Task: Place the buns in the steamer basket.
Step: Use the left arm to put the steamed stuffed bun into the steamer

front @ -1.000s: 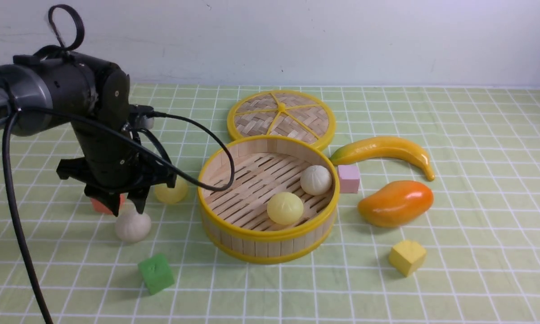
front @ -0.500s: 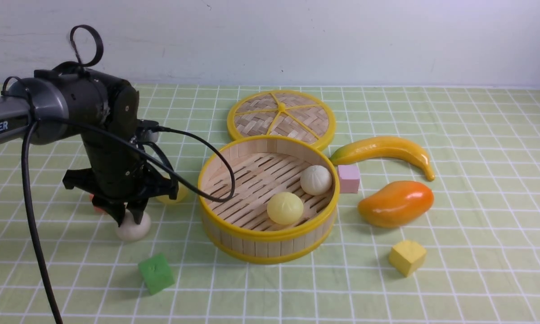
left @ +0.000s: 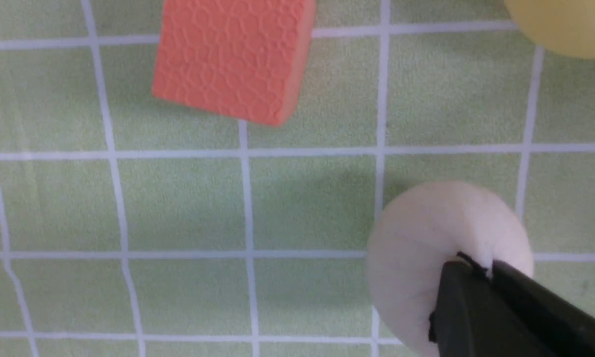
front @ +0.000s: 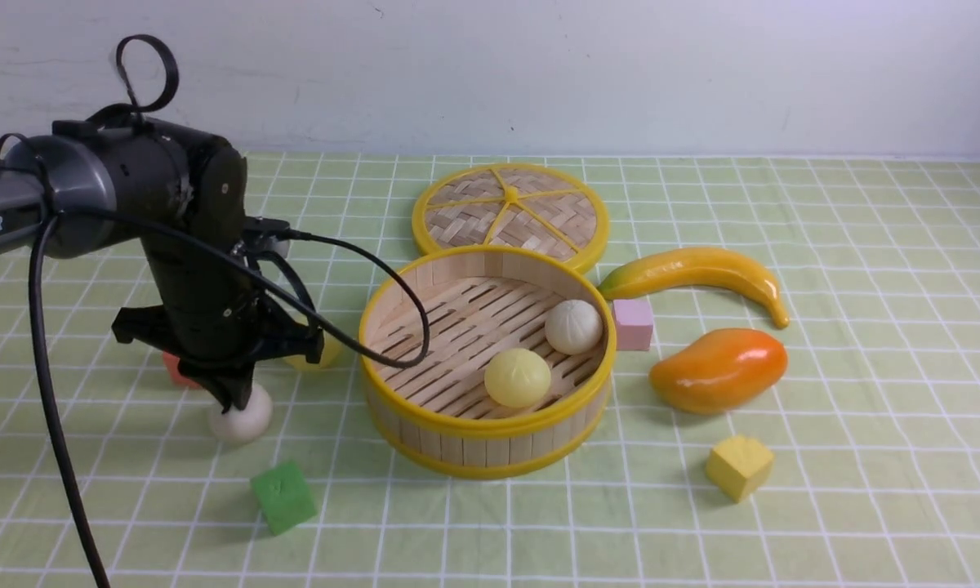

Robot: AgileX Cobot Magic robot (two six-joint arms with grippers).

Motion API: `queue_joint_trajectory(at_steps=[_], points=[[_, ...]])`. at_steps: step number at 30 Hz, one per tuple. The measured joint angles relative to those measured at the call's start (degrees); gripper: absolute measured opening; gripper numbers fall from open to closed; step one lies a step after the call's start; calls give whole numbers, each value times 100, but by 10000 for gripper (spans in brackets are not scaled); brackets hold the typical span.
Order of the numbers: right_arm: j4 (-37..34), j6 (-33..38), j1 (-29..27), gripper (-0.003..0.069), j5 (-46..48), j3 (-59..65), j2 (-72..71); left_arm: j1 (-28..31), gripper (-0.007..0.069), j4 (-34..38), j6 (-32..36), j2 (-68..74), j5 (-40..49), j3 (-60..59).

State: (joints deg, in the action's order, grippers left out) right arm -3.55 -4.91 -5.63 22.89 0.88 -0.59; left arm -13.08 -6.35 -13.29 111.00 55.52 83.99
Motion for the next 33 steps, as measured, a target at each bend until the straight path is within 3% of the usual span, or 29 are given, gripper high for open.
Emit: queue_joint_trajectory(at_steps=[4,14,22,26,33], points=[[0,0,0,211,0,0,0,0,-13,287,129,-405,45,6],[0,0,0,223,0,0,0,-252,-13,1852,962,-705,629,1062],[0,0,0,231,0,0,0,-1133,-13,1279,719,234,669,1764],[0,0,0,235,0,0,0,-1245,-10,754,439,721,722,2005],[0,0,0,238,0,0,0,-1245,12,566,164,1006,409,2024]])
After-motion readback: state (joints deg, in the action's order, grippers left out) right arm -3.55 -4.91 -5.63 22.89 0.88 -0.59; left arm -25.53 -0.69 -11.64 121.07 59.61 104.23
